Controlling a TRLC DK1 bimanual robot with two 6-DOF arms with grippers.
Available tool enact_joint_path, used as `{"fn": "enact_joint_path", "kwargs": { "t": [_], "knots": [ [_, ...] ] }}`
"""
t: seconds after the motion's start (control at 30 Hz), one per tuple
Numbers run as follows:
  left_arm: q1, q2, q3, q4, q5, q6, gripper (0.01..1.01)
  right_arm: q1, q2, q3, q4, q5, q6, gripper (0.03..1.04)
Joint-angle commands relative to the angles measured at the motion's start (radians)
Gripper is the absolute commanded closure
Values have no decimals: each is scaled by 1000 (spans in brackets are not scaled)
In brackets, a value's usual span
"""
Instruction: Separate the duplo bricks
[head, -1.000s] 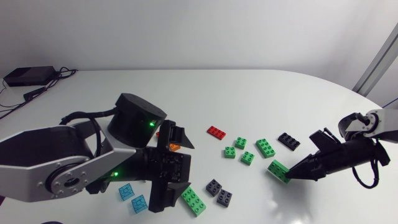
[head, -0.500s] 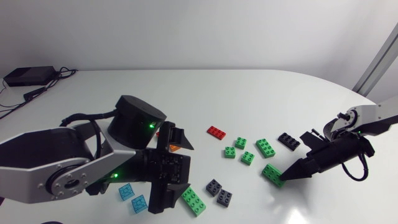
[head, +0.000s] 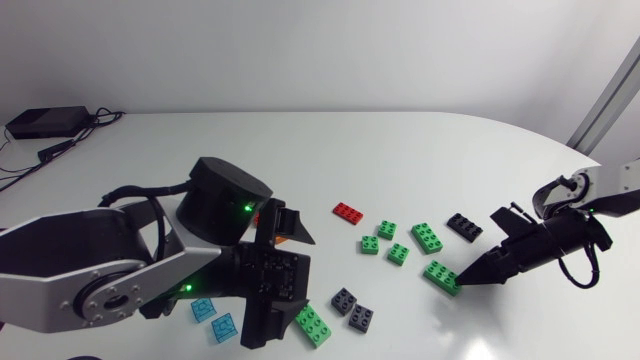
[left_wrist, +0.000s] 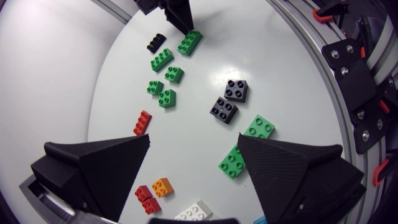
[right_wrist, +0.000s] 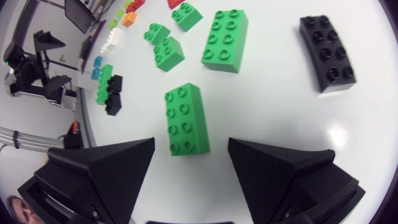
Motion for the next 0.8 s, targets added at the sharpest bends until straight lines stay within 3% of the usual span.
{"fn": "enact_joint_path", "kwargs": {
  "t": [0.0,0.1,0.27,0.37,0.6,0.7,0.77],
  "knots": [
    [-11,-18,-7,-6,-10,-17,44,-5,-116,-79,60,48,4,69],
    [-11,-25,-7,-9,-11,-20,44,37,-300,-174,129,96,13,69],
    [-19,-25,-4,-10,-16,-23,44,263,-514,-369,339,314,108,69],
    [-29,-27,-4,-10,-25,-31,44,340,-494,-407,410,370,138,69],
    [-28,-44,-23,-10,-28,-31,44,358,-392,-403,496,406,139,105],
    [-29,-44,-20,-10,-28,-31,44,370,-369,-400,513,409,141,198],
    [-29,-44,-20,-10,-28,-31,44,378,-357,-400,525,412,156,318]
  ]
}}
